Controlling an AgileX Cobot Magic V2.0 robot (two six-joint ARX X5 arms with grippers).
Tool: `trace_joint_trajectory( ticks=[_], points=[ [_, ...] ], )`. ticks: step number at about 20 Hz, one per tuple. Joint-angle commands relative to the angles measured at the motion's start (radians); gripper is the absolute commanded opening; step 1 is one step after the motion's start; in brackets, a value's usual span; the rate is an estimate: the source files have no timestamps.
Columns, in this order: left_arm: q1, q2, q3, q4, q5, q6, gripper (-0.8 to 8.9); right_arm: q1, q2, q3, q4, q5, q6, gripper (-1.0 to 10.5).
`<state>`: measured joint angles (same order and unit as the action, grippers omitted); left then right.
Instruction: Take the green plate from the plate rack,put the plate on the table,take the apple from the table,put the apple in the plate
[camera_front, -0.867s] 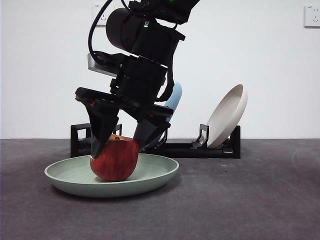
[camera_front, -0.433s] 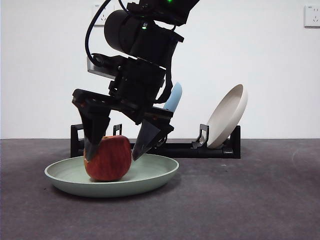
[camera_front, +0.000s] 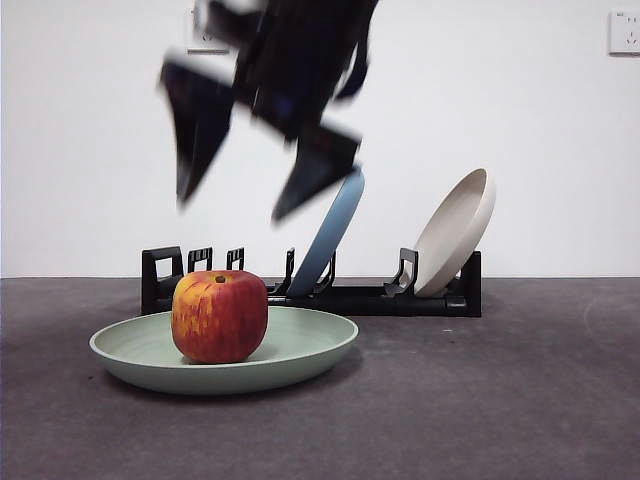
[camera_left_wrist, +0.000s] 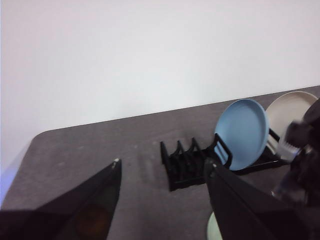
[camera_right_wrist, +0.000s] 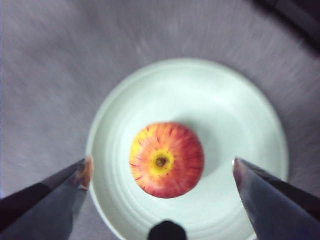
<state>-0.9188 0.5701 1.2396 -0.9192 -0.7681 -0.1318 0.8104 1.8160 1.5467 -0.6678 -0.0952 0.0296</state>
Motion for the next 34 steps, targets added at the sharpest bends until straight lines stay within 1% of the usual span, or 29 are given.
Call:
trace_joint_trajectory(
  ticks=[1,4,6,7,8,9,10,11,12,14,16,19,22,24,26,28,31,33,34],
  points=[
    [0.002,0.043,-0.006,0.046,0.039,0.034,2.79,-0.024,-0.082,-0.003,-0.016,0.002,-0.002,4.7],
    [0.002,0.105,-0.006,0.094,0.090,0.123,2.79,-0.055,-0.179,-0.003,-0.038,0.001,-0.002,4.7],
    [0.002,0.144,-0.006,0.121,0.122,0.168,2.79,-0.079,-0.238,-0.003,-0.063,0.002,-0.002,4.6],
    [0.002,0.166,-0.006,0.135,0.134,0.185,2.78,-0.092,-0.267,-0.003,-0.079,0.002,-0.002,4.2],
    [0.002,0.184,-0.006,0.145,0.147,0.196,2.68,-0.102,-0.290,-0.003,-0.096,0.002,-0.003,3.5],
    [0.002,0.203,-0.006,0.157,0.162,0.215,2.13,-0.116,-0.317,-0.003,-0.116,0.005,-0.005,2.5],
    [0.002,0.222,-0.006,0.167,0.184,0.234,1.31,-0.130,-0.340,-0.003,-0.133,0.013,-0.005,1.3],
    [0.002,0.248,-0.006,0.186,0.221,0.259,0.15,-0.149,-0.367,-0.003,-0.159,0.030,-0.008,0.0],
    [0.002,0.278,-0.006,0.219,0.272,0.280,-0.08,-0.172,-0.392,-0.003,-0.187,0.050,-0.022,-0.1],
    [0.005,0.326,-0.006,0.281,0.354,0.325,-0.08,-0.211,-0.427,-0.003,-0.233,0.068,-0.028,-0.1],
    [0.021,0.364,-0.007,0.310,0.386,0.349,-0.08,-0.236,-0.452,-0.007,-0.256,0.085,-0.031,-0.1],
    [0.101,0.385,-0.035,0.312,0.481,0.369,-0.08,-0.242,-0.500,-0.062,-0.227,0.126,-0.031,-0.1],
    [0.218,0.367,-0.124,0.324,0.582,0.359,-0.08,-0.242,-0.563,-0.203,-0.105,0.128,-0.031,-0.1],
    [0.293,0.338,-0.224,0.369,0.620,0.319,-0.08,-0.242,-0.617,-0.344,0.020,0.128,-0.011,-0.1],
    [0.346,0.291,-0.340,0.439,0.621,0.255,-0.08,-0.242,-0.674,-0.504,0.151,0.128,0.035,-0.1],
    [0.377,0.228,-0.458,0.520,0.619,0.190,-0.09,-0.241,-0.725,-0.667,0.290,0.128,0.064,-0.1],
    [0.389,0.133,-0.642,0.660,0.615,0.125,-0.08,-0.239,-0.778,-0.880,0.498,0.129,0.079,-0.1],
    [0.389,0.090,-0.730,0.734,0.615,0.062,-0.08,-0.239,-0.789,-0.966,0.593,0.128,0.082,-0.1],
    [0.389,0.084,-0.749,0.747,0.615,0.042,-0.08,-0.240,-0.787,-0.975,0.592,0.129,0.082,-0.1]
  ],
)
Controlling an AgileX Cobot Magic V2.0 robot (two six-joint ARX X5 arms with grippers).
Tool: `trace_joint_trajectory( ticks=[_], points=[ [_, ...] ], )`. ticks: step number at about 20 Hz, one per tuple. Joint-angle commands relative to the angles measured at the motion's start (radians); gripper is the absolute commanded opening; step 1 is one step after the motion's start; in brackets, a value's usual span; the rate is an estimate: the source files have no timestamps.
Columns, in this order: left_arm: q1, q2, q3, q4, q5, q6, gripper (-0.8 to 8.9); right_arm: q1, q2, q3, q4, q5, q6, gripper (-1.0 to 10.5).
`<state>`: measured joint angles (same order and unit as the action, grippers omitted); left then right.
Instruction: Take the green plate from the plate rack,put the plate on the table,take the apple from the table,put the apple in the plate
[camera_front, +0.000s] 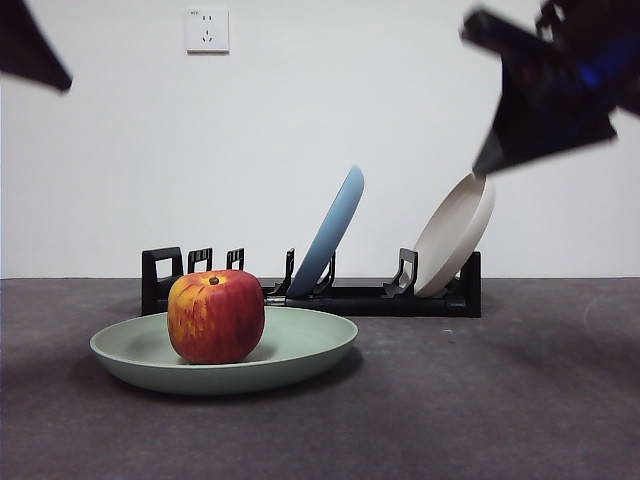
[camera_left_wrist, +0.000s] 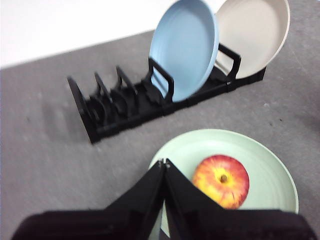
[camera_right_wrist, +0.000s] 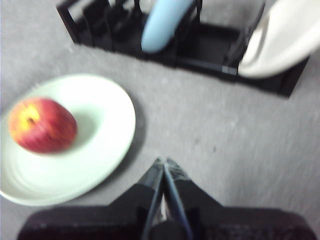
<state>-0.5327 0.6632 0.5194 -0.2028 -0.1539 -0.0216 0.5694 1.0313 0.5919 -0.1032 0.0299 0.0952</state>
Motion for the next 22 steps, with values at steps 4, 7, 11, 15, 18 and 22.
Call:
trace_joint_trajectory(
  ticks=[4,7,11,15,18,22],
  points=[
    [0.003,-0.005,-0.029,-0.011,-0.001,-0.087,-0.03,0.000,0.001,-0.020,0.013,0.003,0.027,0.0],
    [0.003,-0.005,-0.029,-0.014,0.000,-0.087,-0.03,0.000,0.000,-0.020,0.013,0.003,0.027,0.0],
    [0.003,-0.005,-0.029,-0.014,-0.001,-0.087,-0.03,0.000,0.000,-0.020,0.013,0.003,0.027,0.0],
    [0.005,-0.060,-0.029,-0.048,0.000,-0.087,-0.03,0.000,0.000,-0.020,0.013,0.003,0.027,0.0],
    [0.047,-0.205,-0.029,-0.084,0.002,-0.058,-0.03,0.000,0.000,-0.020,0.013,0.003,0.027,0.0],
    [0.205,-0.381,-0.048,-0.084,0.003,0.025,-0.03,0.000,0.000,-0.020,0.013,0.003,0.027,0.0]
  ],
)
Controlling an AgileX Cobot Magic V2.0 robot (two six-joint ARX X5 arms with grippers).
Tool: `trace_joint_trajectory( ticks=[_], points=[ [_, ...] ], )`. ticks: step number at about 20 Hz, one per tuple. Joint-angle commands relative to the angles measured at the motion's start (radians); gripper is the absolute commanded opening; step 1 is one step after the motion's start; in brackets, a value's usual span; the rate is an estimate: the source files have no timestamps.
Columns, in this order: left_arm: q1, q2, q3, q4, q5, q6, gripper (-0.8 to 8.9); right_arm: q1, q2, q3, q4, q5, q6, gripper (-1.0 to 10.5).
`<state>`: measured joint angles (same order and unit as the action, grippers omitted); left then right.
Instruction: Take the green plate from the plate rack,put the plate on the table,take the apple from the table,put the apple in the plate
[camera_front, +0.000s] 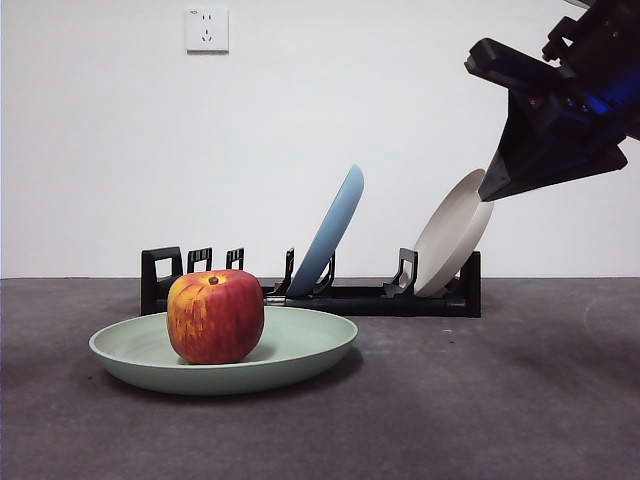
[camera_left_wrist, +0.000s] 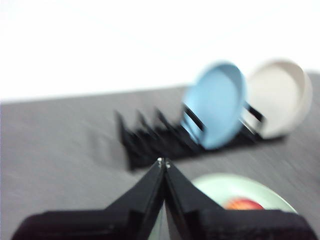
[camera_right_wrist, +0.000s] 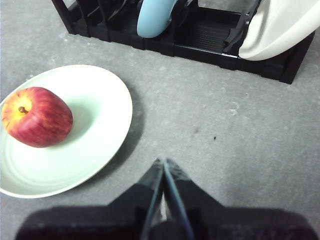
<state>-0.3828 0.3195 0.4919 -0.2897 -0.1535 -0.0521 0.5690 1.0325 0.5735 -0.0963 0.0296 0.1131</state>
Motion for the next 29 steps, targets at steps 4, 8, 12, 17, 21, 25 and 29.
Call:
trace_joint_trajectory(
  ticks=[4,8,12,17,21,25,29],
  points=[
    [0.218,-0.175,-0.154,0.004,0.006,0.081,-0.03,0.000,-0.001,-0.002,0.006,0.003,0.010,0.0],
    [0.290,-0.269,-0.336,0.039,0.074,0.076,-0.03,0.000,-0.001,-0.002,0.006,0.003,0.010,0.0],
    [0.323,-0.317,-0.466,0.092,0.112,0.065,-0.03,0.000,-0.001,-0.002,0.006,0.003,0.010,0.0],
    [0.333,-0.318,-0.484,0.093,0.110,0.055,-0.03,0.000,-0.001,-0.002,0.006,0.003,0.010,0.0],
    [0.333,-0.317,-0.484,0.096,0.109,0.052,-0.03,0.000,-0.001,-0.002,0.006,0.003,0.010,0.0],
    [0.333,-0.317,-0.484,0.096,0.109,0.052,-0.03,0.000,-0.001,-0.002,0.006,0.003,0.010,0.0],
    [0.333,-0.317,-0.484,0.096,0.109,0.052,-0.03,0.000,-0.001,-0.002,0.006,0.003,0.010,0.0]
  ],
)
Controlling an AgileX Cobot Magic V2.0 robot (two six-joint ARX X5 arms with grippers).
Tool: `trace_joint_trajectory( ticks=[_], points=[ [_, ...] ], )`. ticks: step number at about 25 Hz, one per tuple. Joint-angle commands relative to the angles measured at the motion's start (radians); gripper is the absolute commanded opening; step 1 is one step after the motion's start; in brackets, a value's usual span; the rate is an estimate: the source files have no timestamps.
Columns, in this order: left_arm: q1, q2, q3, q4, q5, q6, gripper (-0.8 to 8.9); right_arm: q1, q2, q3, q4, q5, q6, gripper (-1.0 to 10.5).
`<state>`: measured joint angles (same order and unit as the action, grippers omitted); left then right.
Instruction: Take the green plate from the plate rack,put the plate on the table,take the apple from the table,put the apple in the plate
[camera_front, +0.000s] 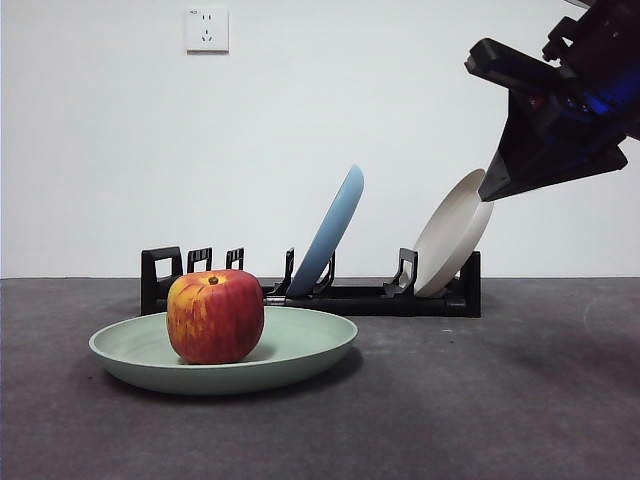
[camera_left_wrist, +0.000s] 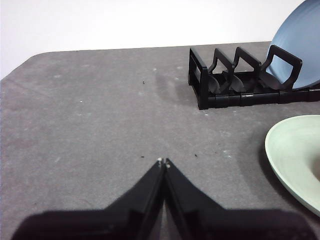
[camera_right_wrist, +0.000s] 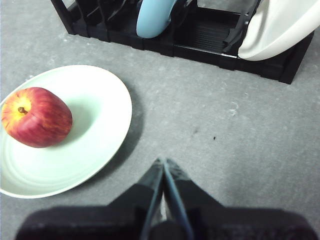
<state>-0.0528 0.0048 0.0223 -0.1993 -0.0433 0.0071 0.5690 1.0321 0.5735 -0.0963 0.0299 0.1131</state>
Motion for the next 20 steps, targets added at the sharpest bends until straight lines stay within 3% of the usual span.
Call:
trace_joint_trajectory(
  ticks=[1,8,10,12,16,20],
  points=[
    [0.003,-0.003,-0.014,0.005,-0.001,-0.007,-0.03,0.000,-0.001,-0.002,0.006,0.003,0.010,0.0],
    [0.003,-0.003,-0.014,0.006,-0.001,-0.007,-0.03,-0.032,-0.135,-0.002,-0.071,0.034,-0.013,0.0],
    [0.003,-0.003,-0.014,0.006,-0.002,-0.007,-0.03,-0.079,-0.224,-0.003,-0.071,0.031,-0.100,0.0],
    [0.003,-0.003,-0.014,0.006,-0.002,-0.007,-0.03,-0.139,-0.329,-0.011,-0.067,0.030,-0.135,0.0],
    [0.003,-0.003,-0.014,0.006,-0.003,-0.007,-0.03,-0.301,-0.533,-0.105,-0.055,0.027,-0.140,0.0],
    [0.003,-0.003,-0.014,0.006,-0.003,-0.007,-0.03,-0.382,-0.737,-0.267,-0.035,0.029,-0.141,0.0]
  ],
)
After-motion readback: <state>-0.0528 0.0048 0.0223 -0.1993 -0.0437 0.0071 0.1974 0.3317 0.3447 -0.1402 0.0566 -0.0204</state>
